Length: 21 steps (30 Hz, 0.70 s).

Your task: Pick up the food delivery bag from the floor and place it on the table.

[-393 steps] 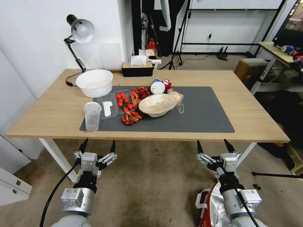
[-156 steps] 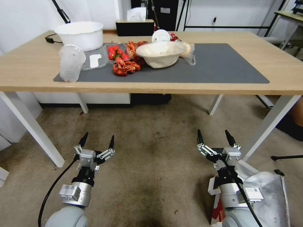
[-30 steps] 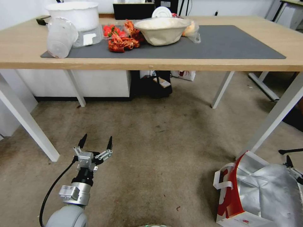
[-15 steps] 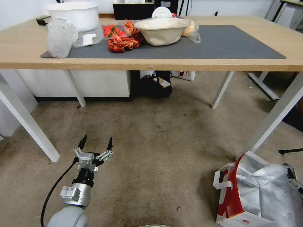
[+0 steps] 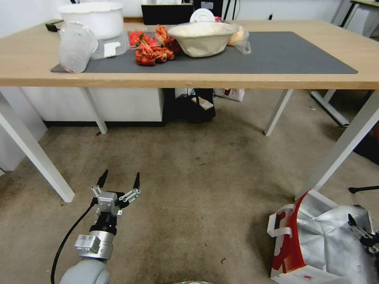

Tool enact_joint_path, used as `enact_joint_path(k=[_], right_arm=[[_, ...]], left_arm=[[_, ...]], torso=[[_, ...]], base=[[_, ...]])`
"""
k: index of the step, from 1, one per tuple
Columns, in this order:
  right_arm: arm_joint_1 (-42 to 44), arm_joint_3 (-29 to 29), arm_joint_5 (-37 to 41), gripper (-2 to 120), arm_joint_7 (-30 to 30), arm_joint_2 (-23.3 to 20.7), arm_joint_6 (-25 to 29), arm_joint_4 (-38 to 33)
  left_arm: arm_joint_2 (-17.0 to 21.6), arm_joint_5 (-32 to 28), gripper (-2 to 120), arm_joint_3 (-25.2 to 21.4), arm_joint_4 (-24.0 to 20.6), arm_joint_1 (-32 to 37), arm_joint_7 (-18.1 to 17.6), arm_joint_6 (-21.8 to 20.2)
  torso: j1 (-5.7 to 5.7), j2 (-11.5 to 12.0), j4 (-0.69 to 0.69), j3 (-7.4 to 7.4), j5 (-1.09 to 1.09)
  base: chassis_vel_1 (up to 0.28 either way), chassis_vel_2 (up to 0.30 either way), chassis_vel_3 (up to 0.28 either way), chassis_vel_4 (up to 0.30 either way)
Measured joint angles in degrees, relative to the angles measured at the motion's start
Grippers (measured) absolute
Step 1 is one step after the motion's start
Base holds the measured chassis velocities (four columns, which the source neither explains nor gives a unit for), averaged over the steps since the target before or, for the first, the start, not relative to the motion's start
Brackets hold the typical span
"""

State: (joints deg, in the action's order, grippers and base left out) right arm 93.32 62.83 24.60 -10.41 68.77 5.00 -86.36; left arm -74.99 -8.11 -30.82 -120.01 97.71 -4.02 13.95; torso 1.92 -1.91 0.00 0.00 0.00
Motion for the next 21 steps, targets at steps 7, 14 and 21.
enact_joint_path(k=[7, 14, 21], right_arm=[[0.2, -0.3, 0.0, 50, -0.1, 0.4, 0.4, -0.1], [0.5, -0.4, 0.0, 25, 0.2, 0.7, 0.5, -0.9], [0.8, -0.3, 0.0, 0, 0.5, 1.0, 0.7, -1.5]], left_arm=[[-0.1, 0.1, 100, 0.0, 0.0, 0.1, -0.1, 0.1], [0.1, 0.1, 100, 0.0, 0.0, -0.1, -0.1, 0.2], [0.3, -0.1, 100, 0.0, 0.2, -0.3, -0.2, 0.2]], torso=[[0.0, 0.0, 0.0, 0.0, 0.01], [0.0, 0.0, 0.0, 0.0, 0.0], [0.0, 0.0, 0.0, 0.0, 0.0]], base=[[0.0, 0.0, 0.0, 0.0], [0.0, 0.0, 0.0, 0.0], [0.0, 0.0, 0.0, 0.0]])
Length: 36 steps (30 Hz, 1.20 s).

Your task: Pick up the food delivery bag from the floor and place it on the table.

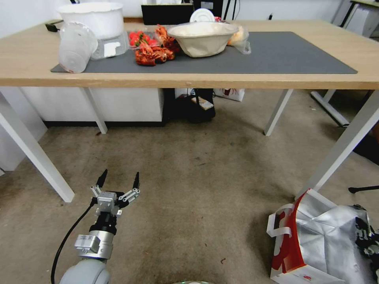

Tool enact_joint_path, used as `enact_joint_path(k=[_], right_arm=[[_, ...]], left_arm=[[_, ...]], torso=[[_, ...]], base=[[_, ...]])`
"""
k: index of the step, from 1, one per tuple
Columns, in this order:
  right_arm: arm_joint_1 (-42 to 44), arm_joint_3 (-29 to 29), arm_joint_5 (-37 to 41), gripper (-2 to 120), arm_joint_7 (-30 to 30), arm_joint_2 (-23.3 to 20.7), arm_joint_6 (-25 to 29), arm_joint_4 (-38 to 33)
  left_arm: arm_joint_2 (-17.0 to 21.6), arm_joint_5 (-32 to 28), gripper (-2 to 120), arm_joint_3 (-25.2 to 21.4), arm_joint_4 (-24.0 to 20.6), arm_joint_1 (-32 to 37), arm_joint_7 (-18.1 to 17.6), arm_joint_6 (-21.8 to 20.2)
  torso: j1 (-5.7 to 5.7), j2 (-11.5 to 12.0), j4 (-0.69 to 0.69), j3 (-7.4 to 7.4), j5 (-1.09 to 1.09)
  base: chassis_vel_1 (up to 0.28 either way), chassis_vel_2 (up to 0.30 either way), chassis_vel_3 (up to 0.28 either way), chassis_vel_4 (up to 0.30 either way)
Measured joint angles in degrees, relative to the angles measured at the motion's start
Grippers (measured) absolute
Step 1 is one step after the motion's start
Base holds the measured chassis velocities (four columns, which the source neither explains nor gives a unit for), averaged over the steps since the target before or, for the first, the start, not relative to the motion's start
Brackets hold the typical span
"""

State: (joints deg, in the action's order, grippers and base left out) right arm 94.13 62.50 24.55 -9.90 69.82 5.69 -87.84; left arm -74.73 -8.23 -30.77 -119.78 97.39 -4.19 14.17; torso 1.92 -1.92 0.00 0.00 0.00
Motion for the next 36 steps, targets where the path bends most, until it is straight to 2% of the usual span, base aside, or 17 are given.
enact_joint_path(k=[7, 12, 20, 23, 28, 36], right_arm=[[0.4, -0.2, 0.1, 0, 0.3, 0.6, 0.5, -1.0], [1.7, -0.9, 1.4, 0, 0.6, 1.8, 0.6, -4.4], [3.9, -3.5, 2.6, 0, 1.2, 3.3, 0.4, -13.3], [5.0, -5.2, 2.6, 0, 1.3, 3.8, -0.3, -19.6], [5.6, -6.4, 2.5, 0, 1.3, 4.0, -1.4, -25.6], [7.0, -7.9, 4.0, 0, -0.1, 0.9, -4.3, -33.7]], left_arm=[[0.1, -0.1, 100, 0.0, 0.3, 0.0, 0.0, 0.0], [-0.2, -0.1, 100, 0.0, 0.5, 0.0, 0.0, 0.3], [-0.3, -0.1, 100, -0.4, 0.5, -0.2, -0.1, 0.4], [-0.4, -0.1, 100, -0.6, 0.4, -0.1, -0.1, 0.5], [-0.4, -0.1, 100, -0.7, 0.3, -0.2, -0.2, 0.5], [-0.4, -0.6, 100, -1.1, 0.4, -0.3, -0.3, 0.5]], torso=[[0.0, 0.0, 0.0, 0.0, 0.01], [0.0, 0.0, 0.0, 0.0, 0.01], [0.0, 0.0, 0.0, 0.0, 0.0], [0.0, 0.0, 0.0, 0.0, 0.0], [0.0, 0.0, 0.0, 0.0, 0.0], [0.0, 0.0, 0.0, 0.01, 0.0]], base=[[0.0, 0.0, 0.0, 0.0], [0.0, 0.0, 0.0, 0.0], [0.0, 0.0, 0.0, 0.0], [0.0, 0.0, 0.0, 0.0], [0.0, 0.0, 0.0, 0.0], [0.0, 0.0, 0.0, 0.0]])
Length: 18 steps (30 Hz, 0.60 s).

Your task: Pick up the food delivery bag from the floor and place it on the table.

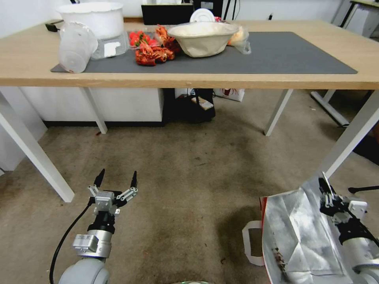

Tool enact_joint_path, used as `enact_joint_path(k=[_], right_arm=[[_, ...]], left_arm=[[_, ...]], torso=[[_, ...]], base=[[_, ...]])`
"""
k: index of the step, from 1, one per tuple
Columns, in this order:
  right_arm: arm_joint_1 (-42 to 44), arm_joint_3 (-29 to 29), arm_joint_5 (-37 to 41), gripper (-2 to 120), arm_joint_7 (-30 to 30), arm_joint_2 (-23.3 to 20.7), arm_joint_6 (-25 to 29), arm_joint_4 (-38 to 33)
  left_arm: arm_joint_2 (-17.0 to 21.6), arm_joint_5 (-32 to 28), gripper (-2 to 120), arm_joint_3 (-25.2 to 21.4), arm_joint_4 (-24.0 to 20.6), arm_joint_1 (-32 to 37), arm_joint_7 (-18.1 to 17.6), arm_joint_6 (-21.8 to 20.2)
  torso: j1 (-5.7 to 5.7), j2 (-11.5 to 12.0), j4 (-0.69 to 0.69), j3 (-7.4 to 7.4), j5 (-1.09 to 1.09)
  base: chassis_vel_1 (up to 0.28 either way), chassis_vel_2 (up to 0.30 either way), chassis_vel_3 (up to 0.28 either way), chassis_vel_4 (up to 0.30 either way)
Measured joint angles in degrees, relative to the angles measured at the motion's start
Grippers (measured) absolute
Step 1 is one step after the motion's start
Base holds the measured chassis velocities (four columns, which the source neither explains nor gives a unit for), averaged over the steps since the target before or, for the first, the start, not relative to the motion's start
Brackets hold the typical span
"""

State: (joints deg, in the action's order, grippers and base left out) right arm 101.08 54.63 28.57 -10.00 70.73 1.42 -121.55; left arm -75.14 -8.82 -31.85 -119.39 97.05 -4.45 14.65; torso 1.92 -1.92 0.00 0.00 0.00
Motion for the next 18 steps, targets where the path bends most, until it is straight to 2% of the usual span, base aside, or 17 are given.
enact_joint_path(k=[8, 9, 12, 16, 18], right_arm=[[1.2, 0.9, 5.5, 0, -4.5, -5.7, -2.7, -7.6], [1.0, 1.8, 8.5, 0, -6.4, -7.9, -3.5, -10.3], [0.7, 2.4, 10.5, 0, -7.7, -9.2, -3.7, -11.4], [0.3, 5.0, 17.7, 0, -13.1, -12.4, -3.7, -13.3], [0.3, 5.4, 19.4, 0, -14.0, -12.9, -3.7, -13.7]], left_arm=[[0.5, -1.1, 100, -0.2, -0.4, -0.3, 0.3, -0.5], [0.6, -1.5, 100, -0.2, -0.4, -0.4, 0.7, -0.5], [0.7, -1.6, 100, -0.3, -0.4, -0.5, 0.9, -0.4], [1.0, -1.8, 100, -1.1, -0.8, -0.5, 1.9, -0.1], [1.1, -1.8, 100, -1.2, -0.8, -0.5, 2.0, 0.0]], torso=[[0.0, 0.0, 0.0, 0.01, 0.0], [0.0, 0.0, 0.0, 0.01, 0.0], [0.0, 0.0, 0.0, 0.01, 0.0], [0.0, 0.0, 0.0, 0.02, 0.0], [0.0, 0.0, 0.0, 0.02, 0.0]], base=[[0.0, 0.0, 0.0, 0.0], [0.0, 0.0, 0.0, 0.0], [0.0, 0.0, 0.0, 0.0], [0.0, 0.0, 0.0, 0.0], [0.0, 0.0, 0.0, 0.0]])
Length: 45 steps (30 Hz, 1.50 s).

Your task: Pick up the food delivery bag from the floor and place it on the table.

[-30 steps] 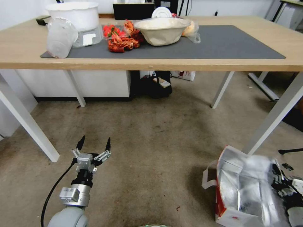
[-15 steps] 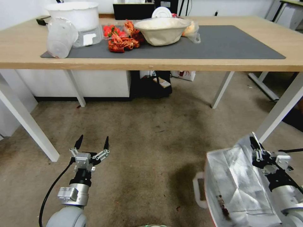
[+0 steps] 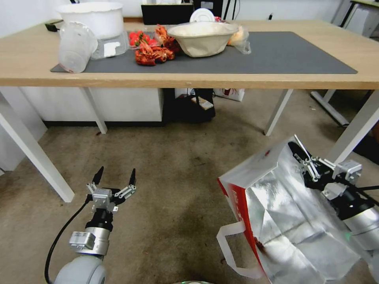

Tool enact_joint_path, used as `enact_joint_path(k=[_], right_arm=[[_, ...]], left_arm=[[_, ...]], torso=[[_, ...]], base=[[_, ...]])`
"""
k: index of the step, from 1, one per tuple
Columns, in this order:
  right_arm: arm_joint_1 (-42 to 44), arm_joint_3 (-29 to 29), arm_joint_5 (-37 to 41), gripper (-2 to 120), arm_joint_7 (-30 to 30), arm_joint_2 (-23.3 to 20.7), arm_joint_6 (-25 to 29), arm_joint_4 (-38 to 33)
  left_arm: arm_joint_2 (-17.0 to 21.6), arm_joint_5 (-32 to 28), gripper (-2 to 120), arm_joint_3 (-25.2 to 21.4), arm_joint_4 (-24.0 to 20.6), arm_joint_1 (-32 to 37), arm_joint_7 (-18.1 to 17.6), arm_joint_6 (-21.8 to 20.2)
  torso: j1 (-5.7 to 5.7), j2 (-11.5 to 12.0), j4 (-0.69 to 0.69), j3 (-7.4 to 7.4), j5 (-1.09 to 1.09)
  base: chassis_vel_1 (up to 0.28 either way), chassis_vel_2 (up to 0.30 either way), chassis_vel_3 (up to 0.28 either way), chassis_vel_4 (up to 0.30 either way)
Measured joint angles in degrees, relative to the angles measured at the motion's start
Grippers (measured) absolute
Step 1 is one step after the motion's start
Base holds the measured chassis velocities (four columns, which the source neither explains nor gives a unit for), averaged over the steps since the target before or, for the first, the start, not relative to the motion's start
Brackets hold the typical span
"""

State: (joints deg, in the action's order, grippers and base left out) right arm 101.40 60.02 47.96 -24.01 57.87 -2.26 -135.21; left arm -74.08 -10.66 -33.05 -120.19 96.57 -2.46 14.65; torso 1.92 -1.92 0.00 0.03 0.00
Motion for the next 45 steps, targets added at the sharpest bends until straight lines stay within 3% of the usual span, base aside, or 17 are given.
enact_joint_path(k=[6, 11, 21, 31, 45], right_arm=[[-0.3, 3.1, 8.0, 0, -9.6, -2.2, -0.7, -0.5], [-0.4, 4.2, 10.2, 0, -12.5, -3.0, -1.7, -0.7], [-0.9, 7.3, 15.6, 0, -24.6, -3.9, -5.3, 0.5], [-1.2, 8.2, 17.6, 0, -29.0, -4.3, -6.2, 1.7], [-2.0, 8.8, 18.6, 0, -33.5, -4.2, -7.4, 2.9]], left_arm=[[0.2, 0.3, 100, -0.4, -0.1, 0.0, 0.4, 0.7], [0.2, 0.8, 100, -0.4, -0.1, 0.3, 0.2, 1.7], [0.2, 0.8, 100, -0.5, -1.7, 1.0, -0.4, 1.9], [0.3, -0.1, 100, -0.4, -2.8, 1.5, -0.1, 1.3], [0.5, -0.7, 100, -0.4, -2.7, 1.6, 0.7, 2.1]], torso=[[0.0, 0.0, 0.0, 0.0, 0.0], [0.0, 0.0, 0.0, 0.0, 0.0], [0.0, 0.0, 0.0, 0.01, 0.0], [0.0, 0.0, 0.0, 0.06, 0.0], [0.19, -2.9, 0.01, 2.64, 0.0]], base=[[0.0, 0.0, 0.0, 0.0], [0.0, 0.0, 0.0, 0.0], [0.0, 0.0, 0.0, 0.0], [0.0, 0.0, 0.0, 0.0], [0.0, 0.0, 0.0, 0.0]])
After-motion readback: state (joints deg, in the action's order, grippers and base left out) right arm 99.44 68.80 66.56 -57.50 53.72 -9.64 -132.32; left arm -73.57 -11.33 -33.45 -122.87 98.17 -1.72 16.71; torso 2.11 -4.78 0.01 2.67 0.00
